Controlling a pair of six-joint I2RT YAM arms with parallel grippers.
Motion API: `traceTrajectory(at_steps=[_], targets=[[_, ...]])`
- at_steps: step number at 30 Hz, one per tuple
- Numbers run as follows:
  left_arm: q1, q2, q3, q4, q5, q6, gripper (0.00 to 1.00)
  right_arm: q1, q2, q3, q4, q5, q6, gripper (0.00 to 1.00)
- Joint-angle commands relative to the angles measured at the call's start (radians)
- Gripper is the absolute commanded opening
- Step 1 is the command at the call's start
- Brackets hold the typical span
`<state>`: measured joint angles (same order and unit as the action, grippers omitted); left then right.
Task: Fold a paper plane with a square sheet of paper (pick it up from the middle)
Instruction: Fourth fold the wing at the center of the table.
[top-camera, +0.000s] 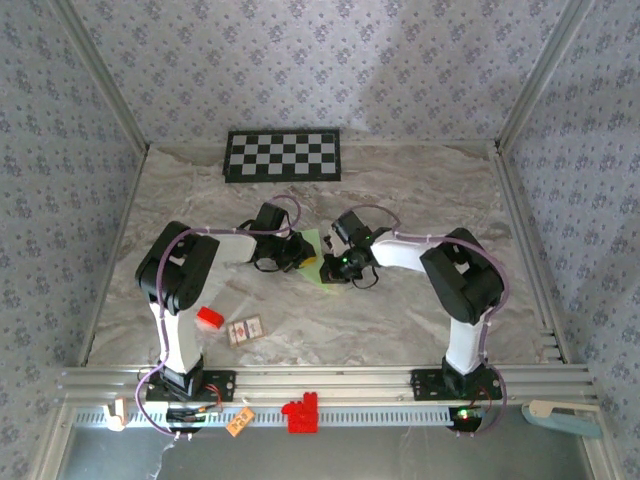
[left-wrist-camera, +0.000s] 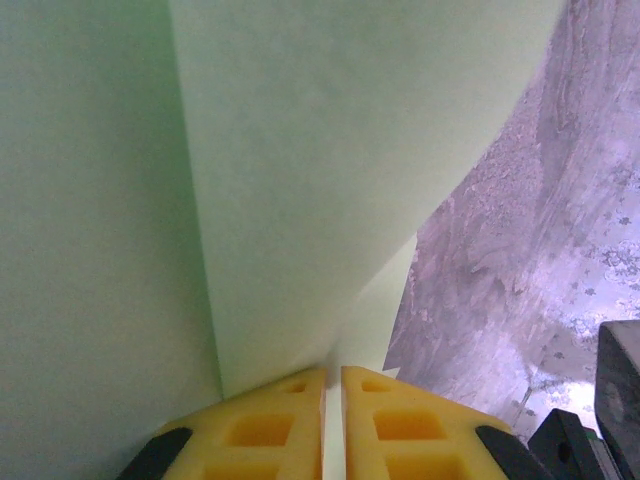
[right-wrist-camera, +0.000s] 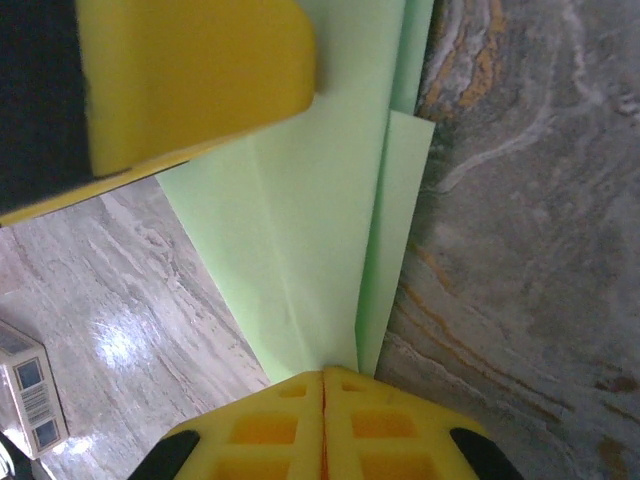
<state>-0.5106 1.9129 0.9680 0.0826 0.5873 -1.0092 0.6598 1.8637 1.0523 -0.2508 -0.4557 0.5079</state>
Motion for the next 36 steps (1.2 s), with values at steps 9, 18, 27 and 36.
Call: traceTrajectory(at_steps=[9,18,27,36], targets=[[0.027,0.036,0.054,-0.148,-0.03,0.101,0.17,-0.001,0.057,-0.005,-0.174,0.135,-0.062,0.08],[0.081,0.094,0.158,-0.253,-0.075,0.238,0.18,-0.003,0.055,-0.015,-0.219,0.163,-0.079,0.08],[0.162,0.117,0.229,-0.313,-0.125,0.347,0.18,-0.005,0.06,-0.028,-0.247,0.195,-0.078,0.07],[0.218,0.15,0.328,-0.369,-0.18,0.426,0.18,0.003,0.048,-0.045,-0.254,0.21,-0.075,0.08]])
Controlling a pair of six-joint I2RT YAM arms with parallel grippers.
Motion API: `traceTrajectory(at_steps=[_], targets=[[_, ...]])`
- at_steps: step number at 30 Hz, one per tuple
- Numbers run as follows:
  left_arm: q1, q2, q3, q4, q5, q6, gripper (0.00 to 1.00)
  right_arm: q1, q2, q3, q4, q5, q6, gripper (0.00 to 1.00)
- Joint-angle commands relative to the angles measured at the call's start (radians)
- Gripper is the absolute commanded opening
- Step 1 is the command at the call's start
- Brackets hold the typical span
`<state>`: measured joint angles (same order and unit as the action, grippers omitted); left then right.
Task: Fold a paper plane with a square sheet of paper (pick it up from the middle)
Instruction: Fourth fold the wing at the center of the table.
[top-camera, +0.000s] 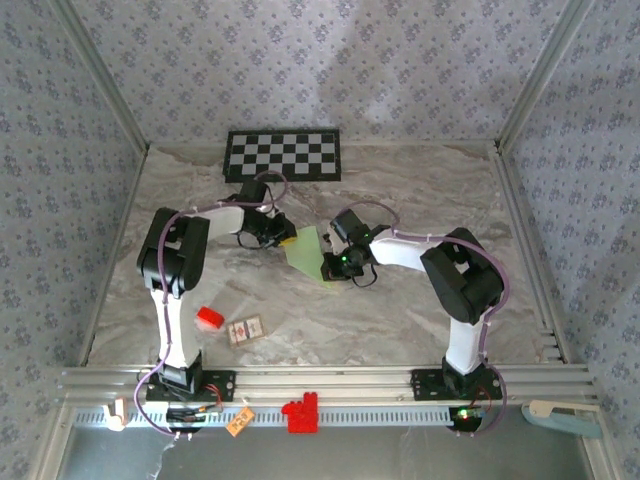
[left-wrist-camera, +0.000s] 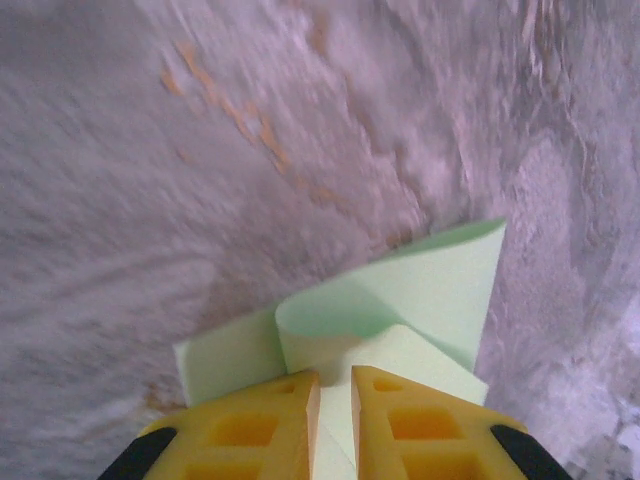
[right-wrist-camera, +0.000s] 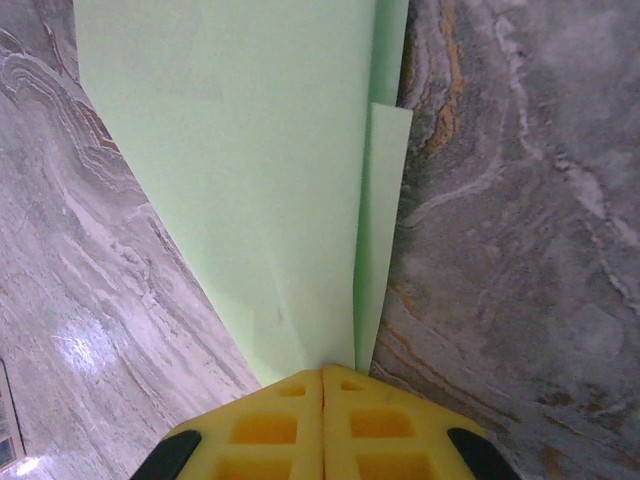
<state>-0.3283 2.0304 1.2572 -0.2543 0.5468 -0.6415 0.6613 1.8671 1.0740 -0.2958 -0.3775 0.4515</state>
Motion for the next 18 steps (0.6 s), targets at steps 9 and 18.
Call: traceTrajectory(at_steps=[9,18], targets=[[0.051,-0.057,0.075,-0.058,-0.147,0.063,0.18,0.006,0.039,-0.059,-0.208,0.134,-0.011,0.08],[-0.069,-0.269,-0.15,0.074,-0.08,-0.064,0.19,0.005,0.018,-0.048,-0.198,0.107,-0.008,0.07]])
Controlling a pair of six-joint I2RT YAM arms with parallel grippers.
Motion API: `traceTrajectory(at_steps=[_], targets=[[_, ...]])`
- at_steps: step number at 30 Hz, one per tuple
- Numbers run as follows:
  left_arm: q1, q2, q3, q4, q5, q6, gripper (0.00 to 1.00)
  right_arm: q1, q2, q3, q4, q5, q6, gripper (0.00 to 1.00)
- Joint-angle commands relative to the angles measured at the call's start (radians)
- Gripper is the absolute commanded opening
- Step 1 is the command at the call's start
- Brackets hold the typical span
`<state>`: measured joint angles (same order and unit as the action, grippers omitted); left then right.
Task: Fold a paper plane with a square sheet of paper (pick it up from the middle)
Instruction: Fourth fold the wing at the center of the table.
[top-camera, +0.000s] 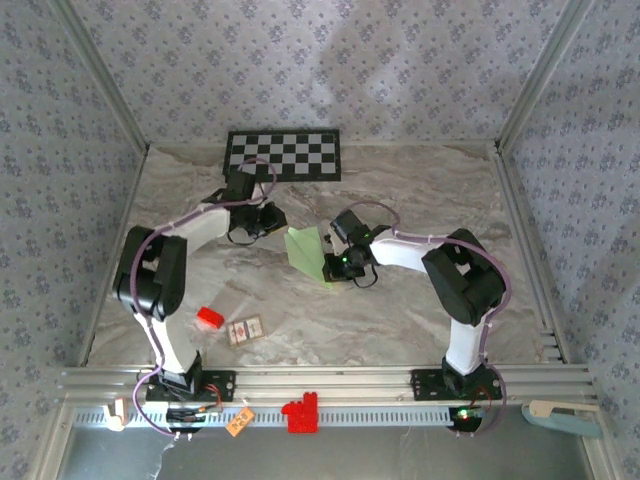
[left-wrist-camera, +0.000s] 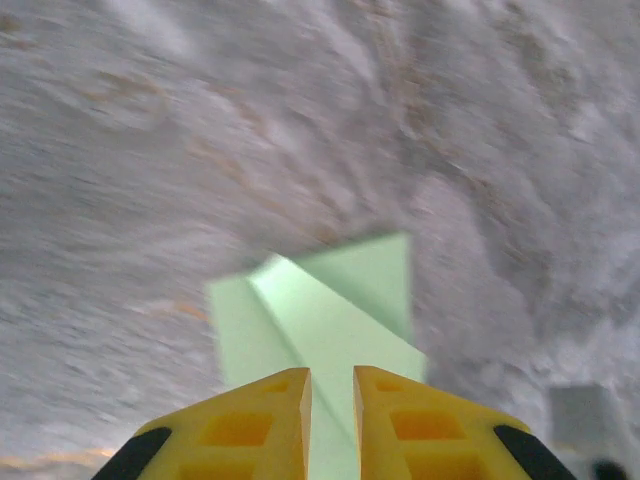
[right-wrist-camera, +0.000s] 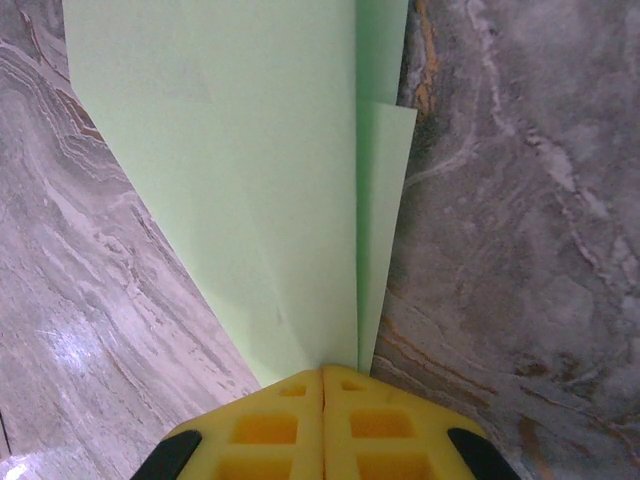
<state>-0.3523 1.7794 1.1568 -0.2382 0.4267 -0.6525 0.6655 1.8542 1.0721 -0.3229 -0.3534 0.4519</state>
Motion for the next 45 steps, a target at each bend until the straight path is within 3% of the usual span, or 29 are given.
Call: traceTrajectory(at_steps=[1,7,17,32,45], targets=[[-0.062,-0.012,-0.059,0.071,0.055,-0.066,0.19,-0.001,0.024,-0.044,-0.165,0.077,-0.01,0.08],[-0.147,0.081,-0.036,0.111,0.057,-0.095,0.17,-0.009,-0.053,-0.047,-0.078,-0.003,-0.007,0.1],[-0.158,0.176,-0.009,0.056,-0.005,-0.099,0.14,-0.025,-0.122,-0.037,0.024,-0.091,0.022,0.12],[-0.171,0.209,-0.003,-0.033,-0.037,-0.08,0.14,-0.023,0.072,0.079,0.059,-0.051,0.08,0.08],[-0.17,0.248,0.002,-0.115,-0.115,-0.071,0.12,-0.033,-0.032,-0.109,0.087,-0.074,0.088,0.08]])
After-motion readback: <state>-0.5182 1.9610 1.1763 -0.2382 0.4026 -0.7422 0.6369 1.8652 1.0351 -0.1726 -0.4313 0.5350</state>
